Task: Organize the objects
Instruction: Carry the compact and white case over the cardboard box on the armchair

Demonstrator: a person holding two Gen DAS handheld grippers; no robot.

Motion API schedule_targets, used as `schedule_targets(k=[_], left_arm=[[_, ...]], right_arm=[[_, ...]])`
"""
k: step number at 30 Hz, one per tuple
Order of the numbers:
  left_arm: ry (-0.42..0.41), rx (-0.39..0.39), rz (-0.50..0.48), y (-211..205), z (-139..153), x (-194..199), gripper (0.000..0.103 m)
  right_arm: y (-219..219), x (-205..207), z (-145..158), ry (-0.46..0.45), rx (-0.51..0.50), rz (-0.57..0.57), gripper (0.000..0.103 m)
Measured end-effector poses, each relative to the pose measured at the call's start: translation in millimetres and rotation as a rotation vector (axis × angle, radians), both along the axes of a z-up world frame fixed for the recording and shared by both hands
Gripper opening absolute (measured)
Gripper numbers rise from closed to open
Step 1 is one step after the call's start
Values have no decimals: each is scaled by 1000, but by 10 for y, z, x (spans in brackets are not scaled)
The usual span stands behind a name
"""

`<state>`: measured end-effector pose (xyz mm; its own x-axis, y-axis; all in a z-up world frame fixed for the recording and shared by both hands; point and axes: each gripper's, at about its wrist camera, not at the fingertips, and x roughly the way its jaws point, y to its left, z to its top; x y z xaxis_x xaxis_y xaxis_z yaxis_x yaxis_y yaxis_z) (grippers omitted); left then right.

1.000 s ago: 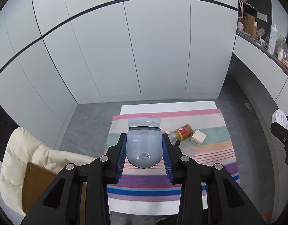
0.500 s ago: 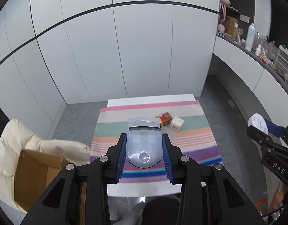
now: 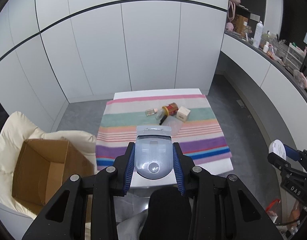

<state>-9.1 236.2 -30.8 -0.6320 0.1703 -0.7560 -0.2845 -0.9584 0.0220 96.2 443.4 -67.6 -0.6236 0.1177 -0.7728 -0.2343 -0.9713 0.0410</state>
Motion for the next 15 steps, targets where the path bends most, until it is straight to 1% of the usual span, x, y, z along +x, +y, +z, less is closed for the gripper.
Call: schedule_targets(k=[3,6,11,15], left_arm=[[17,-24,-1,-39,-14,188,36],[1,-18,-23,-61,-31,299,36],[-24,-6,-34,-75,-43,293,36],[-20,-10,-27,-120,-37,260,36]], right_arm=[[51,213,-40,-13,-16,-25,60],[106,303,-38,-26,-13,-39,60],[164,345,10,-23,-4,-65,60],[144,316,8,-29,1,-64,60]])
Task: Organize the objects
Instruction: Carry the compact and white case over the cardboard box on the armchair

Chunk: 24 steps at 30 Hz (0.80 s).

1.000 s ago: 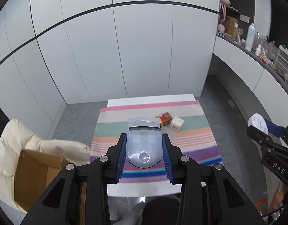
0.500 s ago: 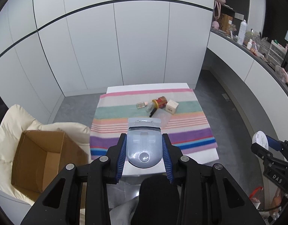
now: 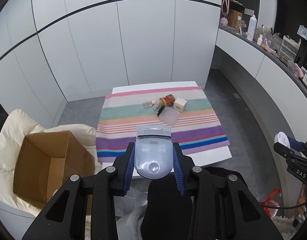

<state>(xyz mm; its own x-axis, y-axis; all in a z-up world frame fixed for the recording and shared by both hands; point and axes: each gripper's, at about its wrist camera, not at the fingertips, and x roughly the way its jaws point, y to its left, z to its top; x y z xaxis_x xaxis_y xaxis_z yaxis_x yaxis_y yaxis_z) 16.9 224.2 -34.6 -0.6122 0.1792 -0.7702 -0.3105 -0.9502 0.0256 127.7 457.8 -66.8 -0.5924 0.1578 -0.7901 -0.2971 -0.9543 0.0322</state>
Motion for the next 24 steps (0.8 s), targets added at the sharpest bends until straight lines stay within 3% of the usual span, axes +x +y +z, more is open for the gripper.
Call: schedule_targets(k=[14,24], left_arm=[[-72,25,75,-319,-170,-135,36],[-66,32,183,-795,-170,-74,36]], right_arm=[[-203,-216,-27,-21,17,44,60],[-730,-477,-58,-24,12,180,60]])
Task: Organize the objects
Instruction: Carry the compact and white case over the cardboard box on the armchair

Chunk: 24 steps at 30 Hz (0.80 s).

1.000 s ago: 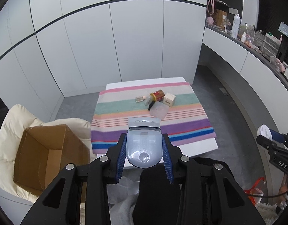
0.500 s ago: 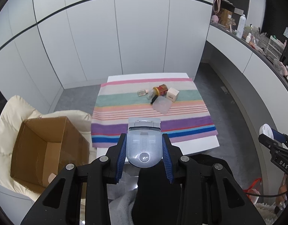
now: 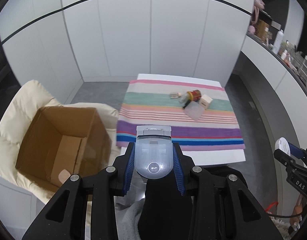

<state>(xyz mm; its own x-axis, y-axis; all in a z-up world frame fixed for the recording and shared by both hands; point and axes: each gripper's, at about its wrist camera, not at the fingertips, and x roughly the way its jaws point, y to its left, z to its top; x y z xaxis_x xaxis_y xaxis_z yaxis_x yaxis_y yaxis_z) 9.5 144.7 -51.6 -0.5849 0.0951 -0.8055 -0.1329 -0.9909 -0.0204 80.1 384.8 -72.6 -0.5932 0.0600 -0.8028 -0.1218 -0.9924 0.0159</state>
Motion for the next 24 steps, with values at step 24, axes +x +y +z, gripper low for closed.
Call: schedule_targets(k=[24], left_arm=[[-6,16,236,-1259,-41,382,36]], right_arm=[[-1732,-294,-37,-2,-39,415,60]])
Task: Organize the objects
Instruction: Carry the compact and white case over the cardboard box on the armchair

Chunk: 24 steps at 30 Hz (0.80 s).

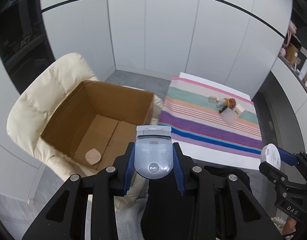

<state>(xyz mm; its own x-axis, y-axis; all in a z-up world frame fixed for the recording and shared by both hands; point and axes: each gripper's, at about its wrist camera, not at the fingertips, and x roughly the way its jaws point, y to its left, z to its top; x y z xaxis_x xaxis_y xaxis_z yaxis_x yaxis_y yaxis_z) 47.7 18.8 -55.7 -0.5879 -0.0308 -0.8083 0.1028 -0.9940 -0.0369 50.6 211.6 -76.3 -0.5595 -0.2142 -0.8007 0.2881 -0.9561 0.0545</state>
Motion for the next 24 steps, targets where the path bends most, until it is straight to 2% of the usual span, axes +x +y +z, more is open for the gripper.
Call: schedule_targets(k=[11,19,22,24], left_arm=[[-3,-12,93,-387,-32,204,37],[-4,-26,161,-646,-119,114,37],[18,-69,193,-725,-209,40,37],[17,-66,199,-794,-305,-34,37]], right_arm=[[-530,-14,-59,-1,-3,123,60],[-997,-208,-177,-14,20,202,60],[-1172,-326,-237,-24,28,224,60],[-1280,-406,-277,-33,27,240,60]])
